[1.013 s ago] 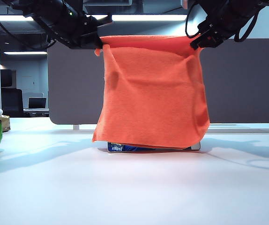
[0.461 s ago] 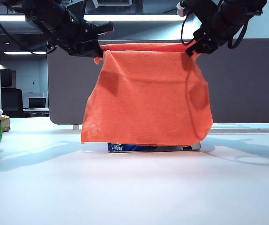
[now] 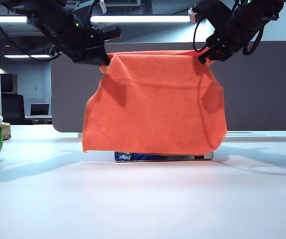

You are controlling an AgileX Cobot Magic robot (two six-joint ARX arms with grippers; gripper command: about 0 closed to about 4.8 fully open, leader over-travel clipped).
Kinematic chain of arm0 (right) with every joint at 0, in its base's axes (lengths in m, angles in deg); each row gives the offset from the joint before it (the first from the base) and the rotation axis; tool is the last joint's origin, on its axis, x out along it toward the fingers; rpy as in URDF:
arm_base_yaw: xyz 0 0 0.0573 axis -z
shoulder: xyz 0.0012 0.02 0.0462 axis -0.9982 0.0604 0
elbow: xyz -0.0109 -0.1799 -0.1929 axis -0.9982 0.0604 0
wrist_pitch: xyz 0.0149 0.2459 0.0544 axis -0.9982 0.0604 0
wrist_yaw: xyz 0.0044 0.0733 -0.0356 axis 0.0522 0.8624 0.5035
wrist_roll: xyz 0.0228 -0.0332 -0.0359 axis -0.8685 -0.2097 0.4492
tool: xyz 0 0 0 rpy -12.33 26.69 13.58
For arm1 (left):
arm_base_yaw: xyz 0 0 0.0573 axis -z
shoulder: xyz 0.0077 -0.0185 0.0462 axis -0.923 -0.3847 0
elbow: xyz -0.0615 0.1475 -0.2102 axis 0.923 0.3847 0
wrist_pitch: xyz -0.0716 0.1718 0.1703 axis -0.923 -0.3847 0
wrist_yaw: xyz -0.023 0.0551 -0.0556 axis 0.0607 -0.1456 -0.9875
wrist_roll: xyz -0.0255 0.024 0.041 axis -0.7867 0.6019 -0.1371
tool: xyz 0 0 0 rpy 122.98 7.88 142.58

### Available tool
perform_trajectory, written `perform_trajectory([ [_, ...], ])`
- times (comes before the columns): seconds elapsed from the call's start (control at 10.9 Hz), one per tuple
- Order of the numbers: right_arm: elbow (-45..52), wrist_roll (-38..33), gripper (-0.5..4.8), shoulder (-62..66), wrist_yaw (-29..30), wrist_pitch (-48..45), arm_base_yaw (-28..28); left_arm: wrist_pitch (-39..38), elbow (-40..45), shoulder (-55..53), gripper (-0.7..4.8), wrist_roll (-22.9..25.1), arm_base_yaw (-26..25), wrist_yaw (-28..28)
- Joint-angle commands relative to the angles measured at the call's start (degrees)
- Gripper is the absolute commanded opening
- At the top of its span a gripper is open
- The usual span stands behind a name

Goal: Pick up the cloth from the table and use it to cover the mirror.

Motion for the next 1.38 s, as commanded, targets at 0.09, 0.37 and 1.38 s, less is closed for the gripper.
perform_trajectory([
  [0.09,-0.33,-0.04,0.03,-0.22,-1.73,2.08,0.90,-2.10,-0.26,0.11,-0.06,0.24,-0.09,2.89],
  [0.37,-0.33,-0.07,1.27,-0.22,-4.28,4.61,1.38,-2.40,-0.26,0.11,1.15,0.22,-0.09,3.08],
  [1.38,-0.35,-0.33,1.27,-0.74,5.64,0.04,1.38,-2.32,-0.26,0.11,1.61,0.24,0.00,2.62],
])
